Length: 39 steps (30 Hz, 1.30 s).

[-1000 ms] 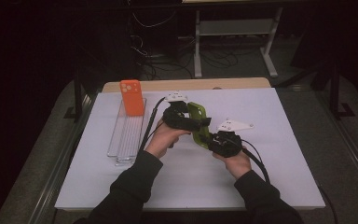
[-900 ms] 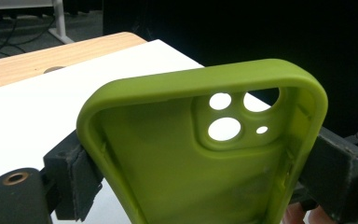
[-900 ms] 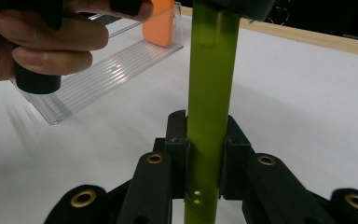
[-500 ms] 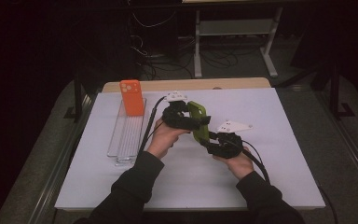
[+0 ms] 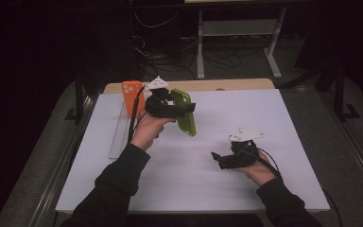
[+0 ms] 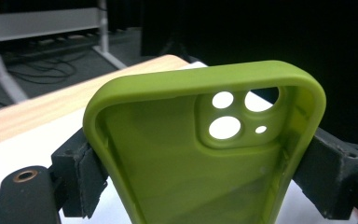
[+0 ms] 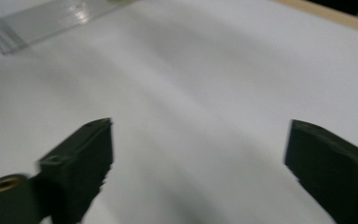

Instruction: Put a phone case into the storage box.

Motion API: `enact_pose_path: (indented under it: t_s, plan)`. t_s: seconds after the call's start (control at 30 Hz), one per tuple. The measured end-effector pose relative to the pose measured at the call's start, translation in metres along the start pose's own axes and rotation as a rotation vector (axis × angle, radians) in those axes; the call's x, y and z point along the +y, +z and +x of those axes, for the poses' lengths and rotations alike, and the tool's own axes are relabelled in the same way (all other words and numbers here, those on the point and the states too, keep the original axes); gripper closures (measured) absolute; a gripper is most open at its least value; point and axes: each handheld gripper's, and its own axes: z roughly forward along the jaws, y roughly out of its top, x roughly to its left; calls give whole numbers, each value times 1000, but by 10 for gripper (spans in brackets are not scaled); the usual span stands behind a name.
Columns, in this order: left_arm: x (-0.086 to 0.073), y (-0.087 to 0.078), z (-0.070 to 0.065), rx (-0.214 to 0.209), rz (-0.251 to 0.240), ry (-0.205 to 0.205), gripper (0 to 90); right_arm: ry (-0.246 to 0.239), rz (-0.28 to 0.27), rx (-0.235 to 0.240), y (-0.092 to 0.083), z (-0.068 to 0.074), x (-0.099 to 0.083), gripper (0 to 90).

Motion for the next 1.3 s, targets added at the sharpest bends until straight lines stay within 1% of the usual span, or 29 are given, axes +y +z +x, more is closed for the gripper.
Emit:
enact_pose_path:
  t_s: [0.07, 0.1, 0.17, 0.2, 0.23, 0.27, 0.3, 0.37, 0.4, 0.47, 0.53, 0.57, 0.6, 0.7, 0.77, 0.8, 0.83, 0.87, 0.9, 0.93, 0.97, 1.0, 1.07, 1.1, 1.13, 1.23, 1.3]
  plan:
    - [5, -5, 5, 25, 8, 8, 140, 12, 26, 6, -3, -2, -6, 6]
    - [7, -9, 7, 43, 7, 18, 140, 10, 28, 3, -5, -3, -9, 0]
    - [12, -16, 13, 78, 10, 32, 140, 6, 38, -1, -9, -4, -16, 0]
    - [13, -17, 14, 88, 4, 28, 140, 6, 44, -2, -11, -5, -20, 0]
    - [15, -20, 17, 97, 9, 29, 140, 2, 44, -3, -12, -6, -22, 0]
    - [17, -23, 20, 107, 15, 35, 140, -4, 48, 5, -14, -7, -25, 0]
    - [19, -26, 23, 123, 12, 39, 140, 3, 52, 10, -15, -8, -28, 0]
    - [23, -32, 27, 143, 17, 50, 140, 5, 48, 13, -17, -10, -32, 0]
    - [25, -35, 29, 154, 10, 44, 140, 6, 47, 16, -19, -11, -34, 0]
    - [28, -42, 35, 184, 11, 51, 140, 10, 40, 19, -21, -14, -39, 0]
    - [29, -49, 42, 224, 7, 58, 140, 12, 42, 25, -22, -15, -43, 0]
    - [29, -53, 48, 247, 7, 53, 140, 13, 44, 27, -22, -15, -44, 0]
    - [29, -56, 51, 260, 6, 48, 140, 12, 44, 29, -22, -15, -45, 0]
    - [28, -65, 63, 326, 3, 25, 140, 10, 46, 38, -22, -14, -46, 0]
    - [27, -70, 71, 377, 5, 17, 140, 6, 50, 34, -21, -14, -46, 0]
    - [26, -71, 74, 400, 7, 10, 140, 7, 49, 35, -20, -13, -46, 0]
    - [25, -72, 78, 429, 8, 4, 140, 16, 60, 42, -21, -12, -46, 0]
    - [24, -72, 83, 451, 7, -6, 140, -1, 56, 40, -20, -13, -47, 0]
    - [22, -72, 88, 479, 11, -20, 139, 0, 56, 38, -21, -13, -47, 0]
    - [21, -72, 91, 497, 17, -30, 139, 8, 59, 41, -21, -12, -47, 0]
    - [20, -70, 95, 513, 15, -40, 139, 1, 52, 38, -21, -13, -46, 0]
    - [18, -69, 100, 534, 21, -49, 139, 7, 51, 38, -22, -12, -46, 0]
    - [16, -65, 106, 573, 19, -59, 139, 5, 52, 42, -22, -12, -46, 0]
    - [14, -62, 109, 597, 18, -78, 139, 4, 53, 42, -22, -12, -46, 0]
    - [12, -60, 112, 618, 23, -83, 139, 4, 48, 41, -22, -12, -46, 0]
    - [7, -52, 118, 665, 19, -111, 138, 1, 43, 37, -23, -13, -45, 0]
    - [2, -45, 121, 686, 35, -120, 137, 9, 45, 36, -24, -13, -45, 0]
